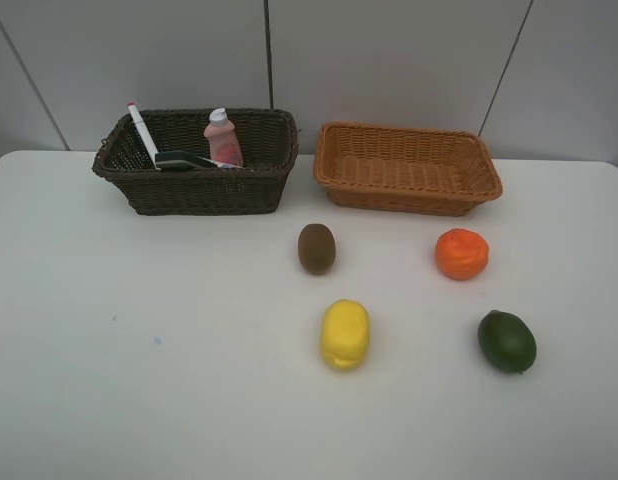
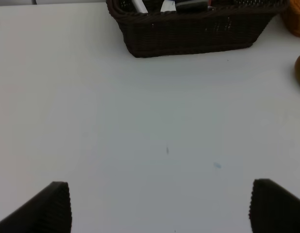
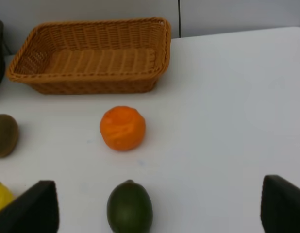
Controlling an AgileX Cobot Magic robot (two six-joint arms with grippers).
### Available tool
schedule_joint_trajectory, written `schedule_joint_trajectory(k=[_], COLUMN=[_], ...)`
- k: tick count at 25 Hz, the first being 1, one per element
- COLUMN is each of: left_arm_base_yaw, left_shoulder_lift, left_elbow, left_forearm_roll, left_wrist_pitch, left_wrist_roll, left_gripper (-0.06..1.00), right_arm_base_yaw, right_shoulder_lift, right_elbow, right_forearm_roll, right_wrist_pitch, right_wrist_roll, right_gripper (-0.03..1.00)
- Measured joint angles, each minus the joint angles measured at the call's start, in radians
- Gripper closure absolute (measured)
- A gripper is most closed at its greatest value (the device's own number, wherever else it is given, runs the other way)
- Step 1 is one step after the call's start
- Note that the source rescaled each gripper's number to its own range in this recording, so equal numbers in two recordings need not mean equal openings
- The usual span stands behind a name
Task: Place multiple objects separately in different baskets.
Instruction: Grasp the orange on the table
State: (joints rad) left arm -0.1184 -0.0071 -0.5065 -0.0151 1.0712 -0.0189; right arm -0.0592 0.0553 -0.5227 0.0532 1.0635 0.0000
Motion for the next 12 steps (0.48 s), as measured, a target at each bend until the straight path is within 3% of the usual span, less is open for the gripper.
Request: schedule_joint_trajectory(k=[6, 12], left_arm_base_yaw=[0.0, 0.0], left_shoulder_lift=[0.0, 0.0], left_elbow=[0.0, 0.0], left_forearm_roll=[0.001, 0.002], left_wrist_pitch=[0.0, -0.001], left_wrist_roll=[0.0, 0.001], left_gripper=[-0.01, -0.01], right_arm_base_yaw=[0.0, 0.0], right_shoulder_lift=[0.333, 0.772], right_elbow=[-0.006, -0.1], right_forearm_roll=[-0.023, -0.042], right_wrist_pitch=[-0.002, -0.117], right_wrist_roll=[0.061, 0.095], right_gripper=[0.01, 0.01])
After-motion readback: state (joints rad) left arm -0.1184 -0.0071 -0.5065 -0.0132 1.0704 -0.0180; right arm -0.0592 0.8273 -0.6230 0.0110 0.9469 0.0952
